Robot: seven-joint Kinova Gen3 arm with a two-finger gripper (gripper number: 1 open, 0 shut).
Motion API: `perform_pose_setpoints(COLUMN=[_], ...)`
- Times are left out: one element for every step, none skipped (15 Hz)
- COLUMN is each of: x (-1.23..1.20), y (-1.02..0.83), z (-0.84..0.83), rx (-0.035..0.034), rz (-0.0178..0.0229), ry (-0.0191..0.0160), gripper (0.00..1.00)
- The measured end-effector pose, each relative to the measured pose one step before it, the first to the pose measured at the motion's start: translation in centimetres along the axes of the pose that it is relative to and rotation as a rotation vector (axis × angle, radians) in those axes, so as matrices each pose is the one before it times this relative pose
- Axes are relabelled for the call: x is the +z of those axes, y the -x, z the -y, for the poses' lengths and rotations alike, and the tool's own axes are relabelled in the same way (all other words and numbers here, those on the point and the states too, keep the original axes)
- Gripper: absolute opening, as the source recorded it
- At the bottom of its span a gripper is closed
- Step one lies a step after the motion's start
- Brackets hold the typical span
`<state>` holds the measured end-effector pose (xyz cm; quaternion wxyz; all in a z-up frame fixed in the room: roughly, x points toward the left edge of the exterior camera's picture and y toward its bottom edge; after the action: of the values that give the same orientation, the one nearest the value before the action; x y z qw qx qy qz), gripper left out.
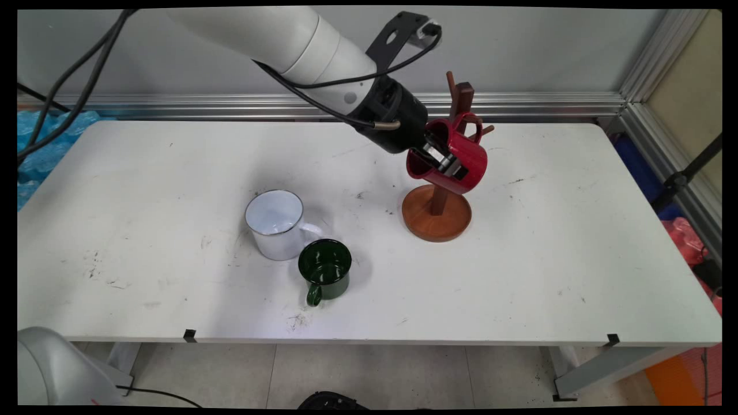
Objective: Place the picked object on the table
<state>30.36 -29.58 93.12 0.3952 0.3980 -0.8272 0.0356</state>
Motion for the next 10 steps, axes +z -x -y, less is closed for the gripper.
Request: perform_pose_setpoints(x=[-0.140,-0.119,-0.156,-0.132,-0.125,-0.107,-0.135,-0.164,-0.168,-0.146], y=[-0.118,-0.146,-0.165,-0.154,-0.170,-0.135,-0.156,-0.169,-0.161,-0.149], z=[-0.137,-0.170,-0.227,-0.212,-0.241,-0.201,-0.255,-0.322,-0.345,-0.332], rx=[0.00206,0.00254,0.00265,0.00215,0.00231,0.00155,0.00143,0.00165,0.00141,0.00115], rz=[-0.00038,-0.00049,-0.00077,-0.00075,-0.00079,-0.00073,-0.00045,-0.00043,-0.00026,-0.00015], ry=[0.00243,0.00331,0.00426,0.00429,0.00476,0.00406,0.00496,0.00598,0.00643,0.00626], gripper=[0.00,0.00,0.00,0.00,0.00,0.00,0.00,0.00,0.00,0.00])
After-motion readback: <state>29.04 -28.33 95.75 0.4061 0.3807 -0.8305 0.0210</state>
